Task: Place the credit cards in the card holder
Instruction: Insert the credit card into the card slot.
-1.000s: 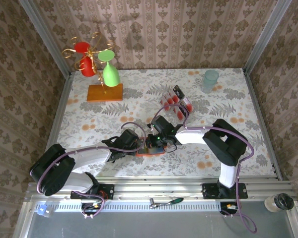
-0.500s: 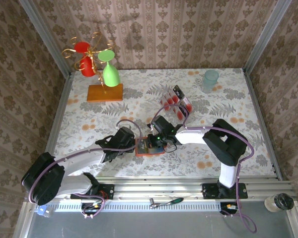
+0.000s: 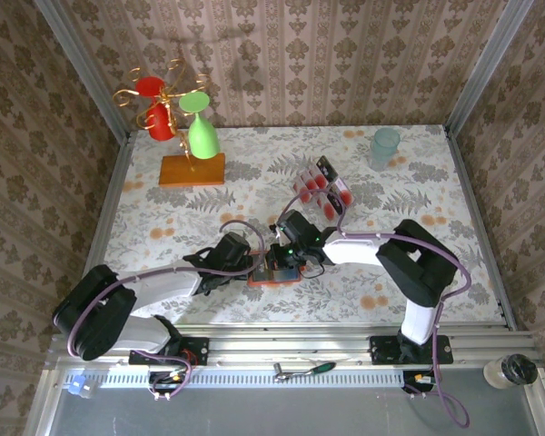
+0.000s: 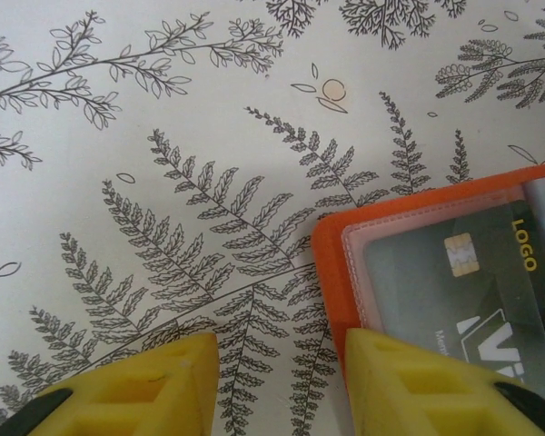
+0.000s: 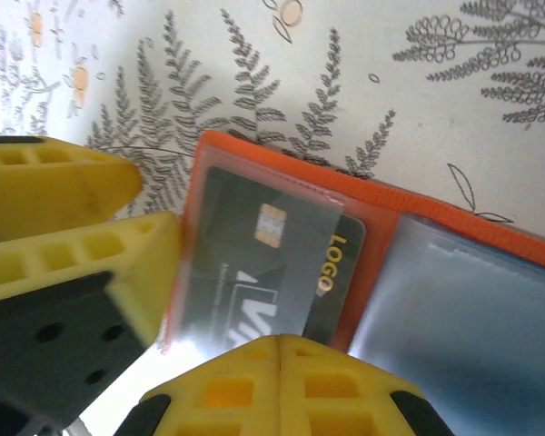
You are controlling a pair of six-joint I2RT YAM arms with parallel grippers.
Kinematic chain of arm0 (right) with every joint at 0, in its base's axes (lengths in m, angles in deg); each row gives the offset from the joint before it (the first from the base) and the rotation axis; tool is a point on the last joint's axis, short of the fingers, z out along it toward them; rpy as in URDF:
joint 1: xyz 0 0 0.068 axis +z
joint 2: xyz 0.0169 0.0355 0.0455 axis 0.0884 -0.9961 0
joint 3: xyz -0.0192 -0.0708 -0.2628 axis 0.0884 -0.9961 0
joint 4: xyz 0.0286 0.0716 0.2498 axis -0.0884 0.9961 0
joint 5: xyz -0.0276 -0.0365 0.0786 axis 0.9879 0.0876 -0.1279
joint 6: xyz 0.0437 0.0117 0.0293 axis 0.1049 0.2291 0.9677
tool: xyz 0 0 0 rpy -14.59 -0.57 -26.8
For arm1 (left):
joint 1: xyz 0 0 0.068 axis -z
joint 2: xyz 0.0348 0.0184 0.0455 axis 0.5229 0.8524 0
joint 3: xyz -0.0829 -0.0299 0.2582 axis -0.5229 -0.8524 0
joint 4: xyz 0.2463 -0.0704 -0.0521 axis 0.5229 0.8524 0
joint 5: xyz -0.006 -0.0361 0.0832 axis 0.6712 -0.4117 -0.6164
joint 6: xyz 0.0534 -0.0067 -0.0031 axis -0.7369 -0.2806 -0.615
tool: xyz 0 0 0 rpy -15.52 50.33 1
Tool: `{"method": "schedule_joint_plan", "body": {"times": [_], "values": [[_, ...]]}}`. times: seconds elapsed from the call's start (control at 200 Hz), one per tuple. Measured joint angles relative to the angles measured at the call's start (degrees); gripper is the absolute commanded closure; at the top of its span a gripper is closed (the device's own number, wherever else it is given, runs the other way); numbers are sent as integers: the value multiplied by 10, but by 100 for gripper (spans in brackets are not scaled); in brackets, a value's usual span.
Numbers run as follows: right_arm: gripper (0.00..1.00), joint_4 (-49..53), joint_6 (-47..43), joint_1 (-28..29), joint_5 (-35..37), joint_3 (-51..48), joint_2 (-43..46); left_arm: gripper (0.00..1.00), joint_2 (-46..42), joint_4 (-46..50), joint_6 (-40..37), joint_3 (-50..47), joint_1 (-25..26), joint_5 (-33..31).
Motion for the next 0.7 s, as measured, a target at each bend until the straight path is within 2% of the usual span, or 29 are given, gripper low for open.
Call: {"method": "schedule_joint_plan", "body": {"times": [0.355, 0.7], "values": [[97, 7, 0, 0, 8, -22, 21, 59, 3, -13, 0, -9, 0, -3], [97, 0, 0, 0, -2, -17, -9, 58, 3, -15, 0, -9, 0, -3]]}}
